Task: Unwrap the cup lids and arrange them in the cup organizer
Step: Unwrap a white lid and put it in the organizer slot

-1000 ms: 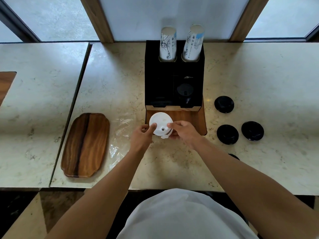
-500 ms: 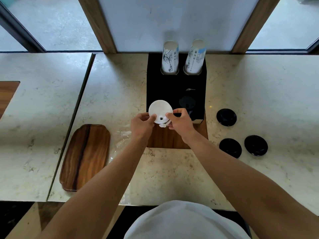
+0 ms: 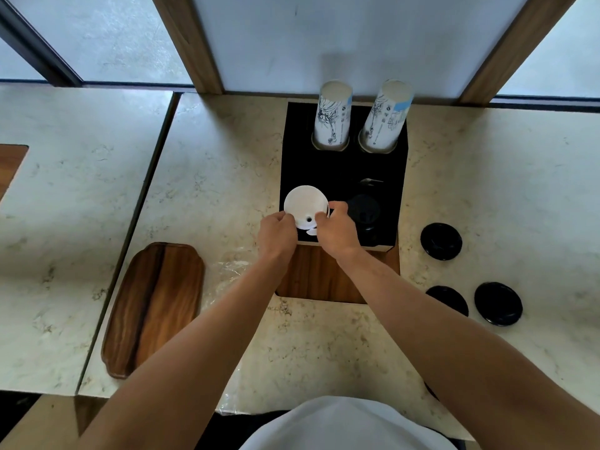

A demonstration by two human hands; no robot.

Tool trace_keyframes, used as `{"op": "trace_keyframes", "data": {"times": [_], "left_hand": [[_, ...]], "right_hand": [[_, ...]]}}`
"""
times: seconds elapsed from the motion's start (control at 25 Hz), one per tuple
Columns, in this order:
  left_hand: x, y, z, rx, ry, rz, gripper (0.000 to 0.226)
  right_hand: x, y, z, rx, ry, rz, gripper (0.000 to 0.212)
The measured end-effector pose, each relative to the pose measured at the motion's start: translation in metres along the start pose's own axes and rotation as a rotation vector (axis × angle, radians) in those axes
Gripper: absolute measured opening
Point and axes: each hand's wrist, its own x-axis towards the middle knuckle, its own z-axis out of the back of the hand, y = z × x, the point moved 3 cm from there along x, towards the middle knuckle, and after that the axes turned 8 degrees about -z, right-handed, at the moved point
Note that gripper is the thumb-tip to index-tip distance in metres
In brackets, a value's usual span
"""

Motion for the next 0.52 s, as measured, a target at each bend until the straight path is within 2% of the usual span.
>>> {"op": "trace_keyframes", "data": {"times": [0.12, 0.32, 0.52], "left_hand": [[0.003, -0.001, -0.005, 0.048, 0.008, 0.039, 0.020], [0.013, -0.006, -0.016, 0.093, 0.061, 0.023, 0.036], [0.029, -0.007, -0.027, 0.088, 0.088, 0.194, 0.012]], "right_hand": [[0.013, 0.002, -0.005, -0.151, 0.092, -0.018, 0.038], [0.023, 0.006, -0.009, -0.316, 0.163, -0.040, 0.041], [0.029, 0.012, -0.011, -0.406, 0.253, -0.062, 0.032]]}}
